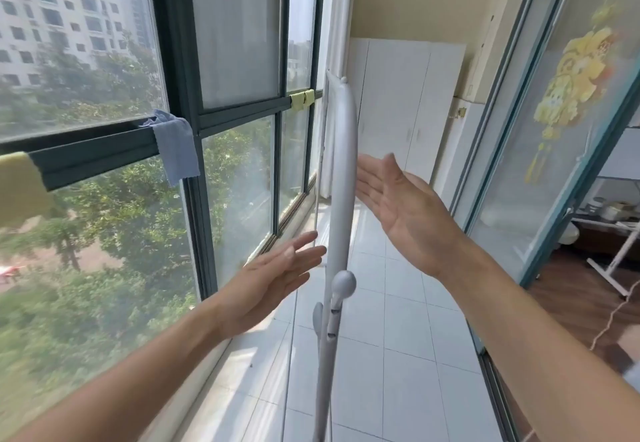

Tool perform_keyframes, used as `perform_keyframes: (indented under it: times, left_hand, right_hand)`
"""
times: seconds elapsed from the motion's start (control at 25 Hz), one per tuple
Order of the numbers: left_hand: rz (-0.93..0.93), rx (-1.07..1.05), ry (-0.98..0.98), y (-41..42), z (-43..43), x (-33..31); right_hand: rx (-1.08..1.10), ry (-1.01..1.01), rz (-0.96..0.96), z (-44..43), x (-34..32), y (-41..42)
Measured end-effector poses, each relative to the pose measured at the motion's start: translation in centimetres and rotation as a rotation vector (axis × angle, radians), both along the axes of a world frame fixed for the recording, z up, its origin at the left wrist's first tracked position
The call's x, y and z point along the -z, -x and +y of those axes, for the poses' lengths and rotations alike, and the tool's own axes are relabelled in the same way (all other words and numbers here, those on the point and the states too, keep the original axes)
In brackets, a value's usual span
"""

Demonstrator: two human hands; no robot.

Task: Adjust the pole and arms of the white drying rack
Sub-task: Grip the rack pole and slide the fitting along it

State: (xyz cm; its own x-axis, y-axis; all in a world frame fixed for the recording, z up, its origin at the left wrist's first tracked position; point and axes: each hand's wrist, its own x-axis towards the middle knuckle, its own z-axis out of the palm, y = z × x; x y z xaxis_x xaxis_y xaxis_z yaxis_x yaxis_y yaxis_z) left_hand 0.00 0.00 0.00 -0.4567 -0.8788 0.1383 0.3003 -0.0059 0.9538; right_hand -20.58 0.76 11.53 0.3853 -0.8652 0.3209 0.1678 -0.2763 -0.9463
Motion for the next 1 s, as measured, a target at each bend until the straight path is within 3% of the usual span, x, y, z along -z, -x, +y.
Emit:
perform_keyframes:
  times: [0.2, 0.36, 0.48, 0.72, 1.0]
  left_hand:
    - [-0.194, 0.19, 0.26, 0.1, 3.6, 0.0]
    - [-0.486, -0.103, 0.418, 2.3, 6.1, 1.8]
    - [-0.585, -0.299, 0.481, 3.8, 6.2, 1.9]
    - [-0.482, -0.278, 0.389, 5.5, 4.3, 2.1]
    - [-0.4, -0.229, 0.404, 8.9, -1.4, 1.3]
  right_hand:
    - [-0.216, 0.105, -0.008, 2.6, -1.5, -1.5]
    - [-0.1, 0.13, 0.012, 2.5, -1.4, -2.1]
    - [-0.115, 0.112, -0.054, 2.2, -1.3, -2.6]
    - [-0.114, 0.088, -0.135, 0.8, -1.2, -2.1]
    - [0.08, 0.129, -0.157, -3.2, -2.1, 0.3]
